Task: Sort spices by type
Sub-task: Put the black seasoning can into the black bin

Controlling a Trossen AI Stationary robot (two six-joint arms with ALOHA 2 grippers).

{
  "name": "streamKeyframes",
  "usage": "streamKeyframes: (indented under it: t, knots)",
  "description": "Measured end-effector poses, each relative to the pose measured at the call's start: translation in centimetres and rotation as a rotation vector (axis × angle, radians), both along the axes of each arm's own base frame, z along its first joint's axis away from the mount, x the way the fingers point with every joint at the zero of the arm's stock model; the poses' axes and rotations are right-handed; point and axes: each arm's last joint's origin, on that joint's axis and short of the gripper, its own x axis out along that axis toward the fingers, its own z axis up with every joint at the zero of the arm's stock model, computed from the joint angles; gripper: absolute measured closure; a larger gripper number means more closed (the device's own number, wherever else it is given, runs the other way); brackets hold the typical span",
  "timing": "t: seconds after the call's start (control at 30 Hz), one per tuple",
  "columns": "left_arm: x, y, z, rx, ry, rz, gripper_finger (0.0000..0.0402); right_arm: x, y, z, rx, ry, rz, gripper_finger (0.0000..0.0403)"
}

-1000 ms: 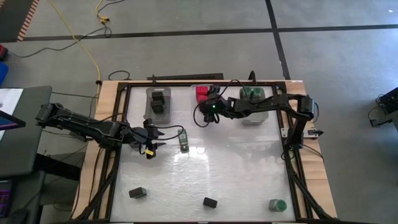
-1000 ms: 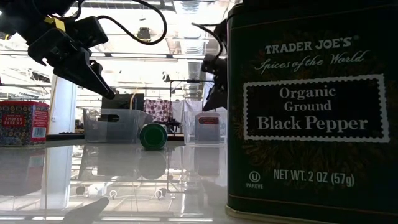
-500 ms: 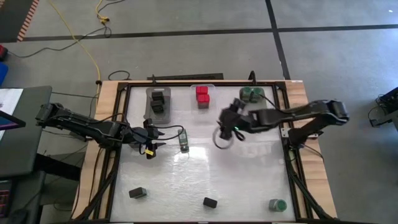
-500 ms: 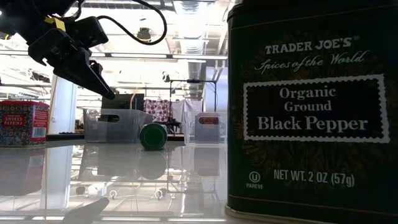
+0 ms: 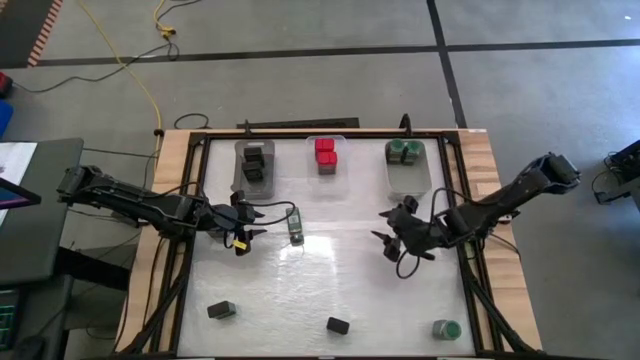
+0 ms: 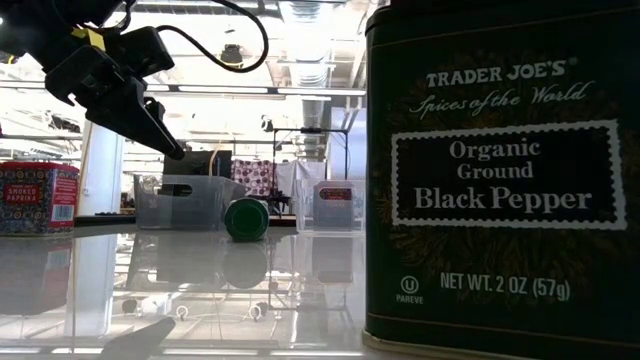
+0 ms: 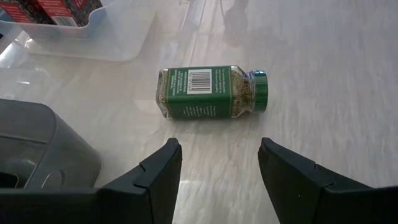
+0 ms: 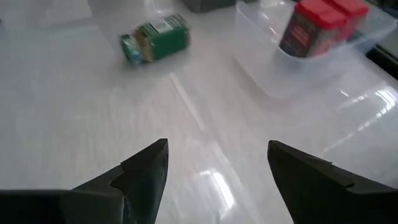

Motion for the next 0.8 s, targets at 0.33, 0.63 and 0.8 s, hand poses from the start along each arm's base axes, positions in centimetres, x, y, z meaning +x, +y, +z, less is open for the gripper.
streamKeyframes:
  t: [0.33, 0.63, 0.8]
  knots:
    - [0.0, 0.0, 0.0, -0.001, -0.006, 0.000, 0.0198, 0.4, -0.6, -0.8, -0.008, 0.035, -0.038, 0.0097]
    - [0.1, 0.0, 0.1, -0.002, -0.009, 0.000, 0.0198, 0.8, -2.2, -0.8, -0.010, 0.039, -0.110, 0.0097]
    - [0.1, 0.0, 0.1, -0.002, -0.009, 0.000, 0.0198, 0.9, -2.9, -0.8, -0.011, 0.040, -0.143, 0.0097]
